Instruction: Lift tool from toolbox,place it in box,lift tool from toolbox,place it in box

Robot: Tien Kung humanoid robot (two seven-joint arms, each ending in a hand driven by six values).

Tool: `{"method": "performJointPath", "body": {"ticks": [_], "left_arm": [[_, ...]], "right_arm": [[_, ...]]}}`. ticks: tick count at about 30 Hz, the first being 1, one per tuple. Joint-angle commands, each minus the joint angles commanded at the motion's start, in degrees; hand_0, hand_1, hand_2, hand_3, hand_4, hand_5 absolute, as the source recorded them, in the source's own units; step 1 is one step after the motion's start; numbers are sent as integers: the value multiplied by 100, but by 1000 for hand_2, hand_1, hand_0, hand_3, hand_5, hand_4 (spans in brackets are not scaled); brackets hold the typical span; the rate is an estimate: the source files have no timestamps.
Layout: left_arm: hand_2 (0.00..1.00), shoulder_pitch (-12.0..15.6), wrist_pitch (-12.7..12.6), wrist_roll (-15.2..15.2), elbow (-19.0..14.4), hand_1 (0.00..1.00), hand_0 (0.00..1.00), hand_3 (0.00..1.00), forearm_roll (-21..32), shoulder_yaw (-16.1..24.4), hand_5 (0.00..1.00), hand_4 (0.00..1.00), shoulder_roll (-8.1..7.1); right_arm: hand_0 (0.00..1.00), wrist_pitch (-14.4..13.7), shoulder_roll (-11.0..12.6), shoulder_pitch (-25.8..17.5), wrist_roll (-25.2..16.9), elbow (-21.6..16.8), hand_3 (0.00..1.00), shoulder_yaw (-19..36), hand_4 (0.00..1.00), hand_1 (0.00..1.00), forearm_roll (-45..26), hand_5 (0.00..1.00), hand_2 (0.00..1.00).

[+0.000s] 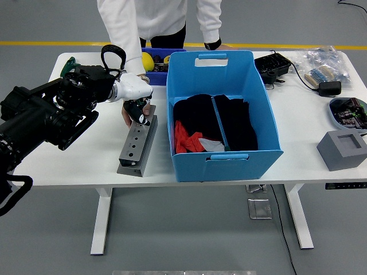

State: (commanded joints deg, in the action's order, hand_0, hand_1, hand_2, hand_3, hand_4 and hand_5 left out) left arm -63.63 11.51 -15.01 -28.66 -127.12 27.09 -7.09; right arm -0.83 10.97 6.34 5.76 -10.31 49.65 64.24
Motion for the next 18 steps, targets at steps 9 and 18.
{"method": "performJointPath", "body": {"ticks": [9,18], "left_arm": [[215,-27,-32,-6,-23,264,453,225,-40,21,593,861,-20],[208,-35,-53,-11,-47,255,434,222,-73,34,590,860,-27]], "right_arm": [[694,2,6,11,-5,0,642,0,889,686,-2,724,774],[695,0,5,14,-5,0,642,5,889,685,1,725,774]]}}
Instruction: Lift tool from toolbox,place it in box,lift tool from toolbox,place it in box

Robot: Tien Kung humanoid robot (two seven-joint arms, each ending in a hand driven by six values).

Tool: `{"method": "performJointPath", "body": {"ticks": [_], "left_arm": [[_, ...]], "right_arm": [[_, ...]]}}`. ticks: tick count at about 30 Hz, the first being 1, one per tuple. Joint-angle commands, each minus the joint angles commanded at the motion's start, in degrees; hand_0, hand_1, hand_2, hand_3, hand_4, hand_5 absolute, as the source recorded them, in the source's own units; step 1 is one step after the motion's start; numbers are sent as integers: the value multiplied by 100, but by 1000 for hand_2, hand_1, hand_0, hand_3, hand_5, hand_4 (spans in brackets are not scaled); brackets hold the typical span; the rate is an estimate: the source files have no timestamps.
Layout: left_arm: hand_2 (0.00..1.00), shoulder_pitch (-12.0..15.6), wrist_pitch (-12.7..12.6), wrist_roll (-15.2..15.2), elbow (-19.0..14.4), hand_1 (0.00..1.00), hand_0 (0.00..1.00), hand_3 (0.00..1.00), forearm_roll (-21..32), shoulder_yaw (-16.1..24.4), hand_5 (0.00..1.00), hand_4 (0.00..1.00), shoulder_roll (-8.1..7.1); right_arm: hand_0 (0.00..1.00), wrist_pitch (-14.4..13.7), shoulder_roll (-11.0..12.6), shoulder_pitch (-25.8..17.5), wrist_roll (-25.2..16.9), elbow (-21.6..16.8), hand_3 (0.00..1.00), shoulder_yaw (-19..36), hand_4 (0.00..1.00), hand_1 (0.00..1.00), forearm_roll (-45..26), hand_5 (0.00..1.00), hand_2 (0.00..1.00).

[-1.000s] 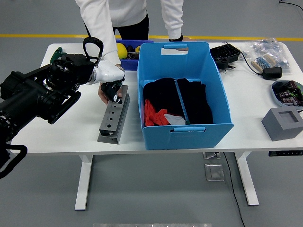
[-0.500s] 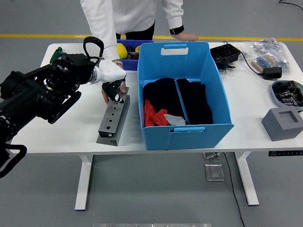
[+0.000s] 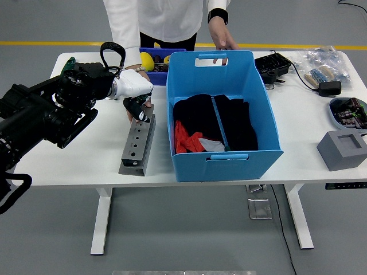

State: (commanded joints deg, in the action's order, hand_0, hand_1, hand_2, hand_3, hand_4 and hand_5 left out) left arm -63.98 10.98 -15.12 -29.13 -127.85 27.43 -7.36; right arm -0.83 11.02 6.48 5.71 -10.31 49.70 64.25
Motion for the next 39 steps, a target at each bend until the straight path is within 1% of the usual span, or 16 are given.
{"method": "performJointPath", "body": {"ticks": [1,8,12,13,17,18,19,21,24,25,30,31,33,36,37,39], "left_arm": [[204,0,-4,-3,-7,249,414,219,-1,-4,586,857,-2],[187,-10,-27,-8,-4,227,381,207,-13,-17,575,848,-10],[187,-13,-116,-42,19,227,381,207,-17,-8,575,848,-14],[163,-12,-147,-52,25,190,345,188,-18,-4,562,850,-14],[163,-9,-271,-100,55,190,345,188,-5,-6,562,850,-13],[163,-6,-326,-123,65,190,345,188,5,-5,562,850,-14],[123,-4,-371,-143,71,145,302,142,18,-3,483,875,-16],[123,1,-453,-177,78,145,302,142,47,0,483,875,-23],[123,12,-672,-244,79,145,302,142,105,6,483,875,-40],[72,17,-756,-268,78,69,210,100,137,7,377,907,-47],[72,30,-1054,-358,75,69,210,100,236,35,377,907,-77],[45,35,-1128,-384,72,31,178,72,265,59,320,885,-86],[45,43,-1220,-418,65,31,178,72,302,101,320,885,-99],[45,54,-1325,-462,54,31,178,72,352,179,320,885,-119],[31,59,-1353,-475,47,3,176,62,363,212,315,851,-126],[31,70,-1387,-495,28,3,176,62,380,272,315,851,-139]], "right_arm": [[694,0,0,0,0,0,641,2,889,685,1,725,774],[694,-4,5,3,-2,0,642,2,890,685,-4,725,774],[694,-4,5,4,-1,0,642,7,890,685,2,725,774],[695,-4,6,4,-1,0,642,5,890,685,0,725,774],[695,-5,6,7,-1,0,642,3,890,685,-3,725,774],[695,-5,5,7,1,0,642,5,890,685,-1,725,774],[695,-4,5,6,1,0,642,6,890,684,-2,726,775],[695,-5,5,5,0,0,642,0,890,684,-10,726,775],[695,-6,4,6,0,0,642,4,890,684,-8,726,775],[695,-6,4,6,1,0,642,5,889,685,-5,725,774],[695,-7,5,5,1,0,642,8,889,685,-4,725,774],[696,-9,5,4,1,0,641,10,889,685,-4,725,775],[696,-9,4,2,1,0,641,10,889,685,-6,725,775],[696,-10,3,-2,3,0,641,14,889,685,-2,725,775],[695,-11,2,-4,3,0,641,16,889,685,-2,726,774],[695,-15,0,-12,4,0,641,17,889,685,-8,726,774]]}}
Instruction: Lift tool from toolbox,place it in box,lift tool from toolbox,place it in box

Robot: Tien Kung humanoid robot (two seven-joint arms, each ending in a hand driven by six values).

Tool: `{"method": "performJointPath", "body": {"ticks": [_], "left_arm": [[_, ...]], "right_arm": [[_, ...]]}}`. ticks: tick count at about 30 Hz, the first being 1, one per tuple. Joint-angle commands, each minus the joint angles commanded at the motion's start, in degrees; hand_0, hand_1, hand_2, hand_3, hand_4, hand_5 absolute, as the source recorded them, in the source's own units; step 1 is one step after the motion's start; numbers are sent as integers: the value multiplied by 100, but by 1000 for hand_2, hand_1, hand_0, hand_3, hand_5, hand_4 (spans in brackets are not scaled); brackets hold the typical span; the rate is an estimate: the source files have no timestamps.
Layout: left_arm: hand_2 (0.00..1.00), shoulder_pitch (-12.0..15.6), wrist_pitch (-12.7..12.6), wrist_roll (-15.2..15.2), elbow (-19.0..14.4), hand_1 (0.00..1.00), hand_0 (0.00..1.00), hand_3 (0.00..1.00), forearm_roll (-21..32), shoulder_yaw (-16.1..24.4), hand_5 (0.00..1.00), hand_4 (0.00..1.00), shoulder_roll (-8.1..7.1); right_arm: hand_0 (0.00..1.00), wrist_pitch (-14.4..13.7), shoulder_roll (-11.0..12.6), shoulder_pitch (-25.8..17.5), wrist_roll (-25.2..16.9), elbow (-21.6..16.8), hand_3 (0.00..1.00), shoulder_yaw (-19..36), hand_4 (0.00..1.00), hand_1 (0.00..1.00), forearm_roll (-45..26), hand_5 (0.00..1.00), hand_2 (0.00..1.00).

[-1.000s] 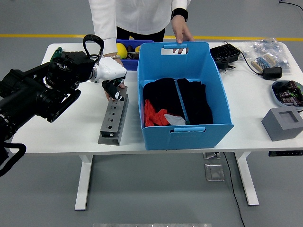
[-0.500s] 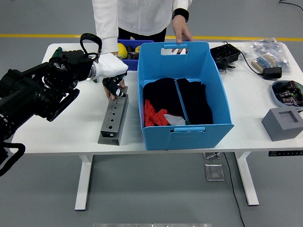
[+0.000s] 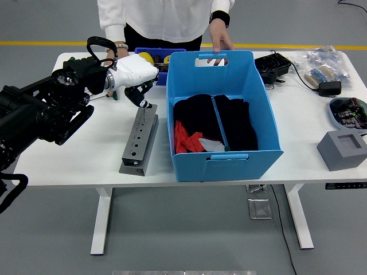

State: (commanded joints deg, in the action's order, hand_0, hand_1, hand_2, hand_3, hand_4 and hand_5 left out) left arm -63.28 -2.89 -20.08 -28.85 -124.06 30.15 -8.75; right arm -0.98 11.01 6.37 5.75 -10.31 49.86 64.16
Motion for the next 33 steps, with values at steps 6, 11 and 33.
{"method": "performJointPath", "body": {"ticks": [6,11,33], "left_arm": [[27,53,16,-33,-244,2,169,61,29,237,318,839,-59],[25,102,106,-19,-773,2,168,58,-98,650,306,820,-170],[30,140,142,117,-2140,2,176,61,75,653,296,804,418]], "right_arm": [[694,-8,-12,-34,8,0,642,19,889,685,4,725,774],[694,-9,-23,-60,16,0,641,36,889,687,30,725,775],[692,-5,-17,-57,15,0,641,-30,887,688,-15,728,773]]}}
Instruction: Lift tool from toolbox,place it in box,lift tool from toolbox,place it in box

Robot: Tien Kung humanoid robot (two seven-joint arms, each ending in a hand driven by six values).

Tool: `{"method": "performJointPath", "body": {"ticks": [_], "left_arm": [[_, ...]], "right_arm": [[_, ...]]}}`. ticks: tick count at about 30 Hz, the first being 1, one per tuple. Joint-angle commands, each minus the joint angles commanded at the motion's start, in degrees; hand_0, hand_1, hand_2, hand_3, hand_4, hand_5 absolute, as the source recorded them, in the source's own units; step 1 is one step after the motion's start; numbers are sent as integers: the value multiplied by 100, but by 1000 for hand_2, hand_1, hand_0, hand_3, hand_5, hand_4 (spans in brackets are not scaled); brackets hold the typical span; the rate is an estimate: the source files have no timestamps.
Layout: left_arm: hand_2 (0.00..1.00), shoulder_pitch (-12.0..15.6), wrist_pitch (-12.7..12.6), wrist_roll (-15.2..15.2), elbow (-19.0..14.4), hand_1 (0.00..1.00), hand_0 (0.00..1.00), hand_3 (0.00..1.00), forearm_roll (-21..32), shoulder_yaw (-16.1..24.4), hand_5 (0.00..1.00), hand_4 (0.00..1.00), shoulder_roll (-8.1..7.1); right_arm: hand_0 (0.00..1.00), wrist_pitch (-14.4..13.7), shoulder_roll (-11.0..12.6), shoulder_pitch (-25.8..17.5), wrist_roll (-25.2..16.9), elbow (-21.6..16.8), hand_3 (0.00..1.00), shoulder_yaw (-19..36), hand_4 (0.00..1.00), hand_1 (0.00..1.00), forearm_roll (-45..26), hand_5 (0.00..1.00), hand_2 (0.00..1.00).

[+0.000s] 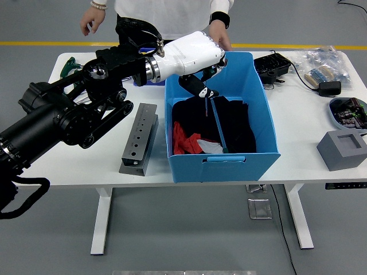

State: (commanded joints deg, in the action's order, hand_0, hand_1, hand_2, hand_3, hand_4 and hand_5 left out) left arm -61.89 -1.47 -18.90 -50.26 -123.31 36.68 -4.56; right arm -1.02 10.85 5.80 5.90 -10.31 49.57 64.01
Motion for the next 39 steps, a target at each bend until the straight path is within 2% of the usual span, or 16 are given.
{"method": "performJointPath", "body": {"ticks": [1,6,7,12,13,18,19,24,25,30,31,32,36,37,39], "left_arm": [[133,-5,17,19,57,107,209,201,-19,-39,283,795,40],[133,-53,236,61,328,107,209,201,62,-216,283,795,177],[416,-61,299,72,381,354,290,508,78,-241,379,834,200],[416,-78,516,124,579,354,290,508,205,-317,379,834,279],[563,-79,550,129,612,523,382,586,237,-333,428,857,292],[563,-65,787,204,703,523,382,586,377,-367,428,857,308],[761,-60,838,222,707,658,521,626,386,-375,450,874,303],[761,-24,1036,277,697,658,521,626,435,-364,450,874,270],[913,-16,1072,294,690,837,750,695,431,-347,470,883,265],[913,84,1106,315,598,837,750,695,400,-125,470,883,212],[959,116,1106,317,570,906,836,732,397,-51,495,891,201],[959,157,1095,317,531,906,836,732,406,43,495,891,185],[959,458,1057,357,170,906,836,732,540,599,495,891,81],[904,535,1063,388,66,846,801,700,591,740,517,887,55],[904,749,1112,483,-213,846,801,700,707,1095,517,887,-4]], "right_arm": [[696,-1,2,11,-3,0,641,-8,888,687,-6,728,774],[696,-6,16,51,-14,0,641,-28,888,687,-19,728,774],[692,-8,18,56,-15,0,640,-25,886,686,-17,728,773],[692,-9,23,70,-15,0,640,-26,886,686,-8,728,773],[693,-7,23,73,-13,0,639,-25,885,685,-2,727,773],[693,-6,26,83,-13,0,639,-32,885,685,-1,727,773],[693,-7,24,83,-12,0,638,-28,884,685,2,726,773],[693,-7,21,78,-8,0,638,-8,884,685,15,726,773],[694,-6,20,78,-7,0,637,-4,883,685,21,725,773],[694,-5,18,71,-6,0,637,7,883,685,25,725,773],[696,-5,18,70,-6,0,635,10,882,685,27,724,773],[696,-5,17,68,-6,0,635,14,882,685,29,724,773],[696,-7,17,63,-9,0,635,22,882,685,21,724,773],[693,-7,16,61,-9,0,636,26,882,685,20,722,772],[693,-8,18,60,-13,0,636,25,882,685,13,722,772]]}}
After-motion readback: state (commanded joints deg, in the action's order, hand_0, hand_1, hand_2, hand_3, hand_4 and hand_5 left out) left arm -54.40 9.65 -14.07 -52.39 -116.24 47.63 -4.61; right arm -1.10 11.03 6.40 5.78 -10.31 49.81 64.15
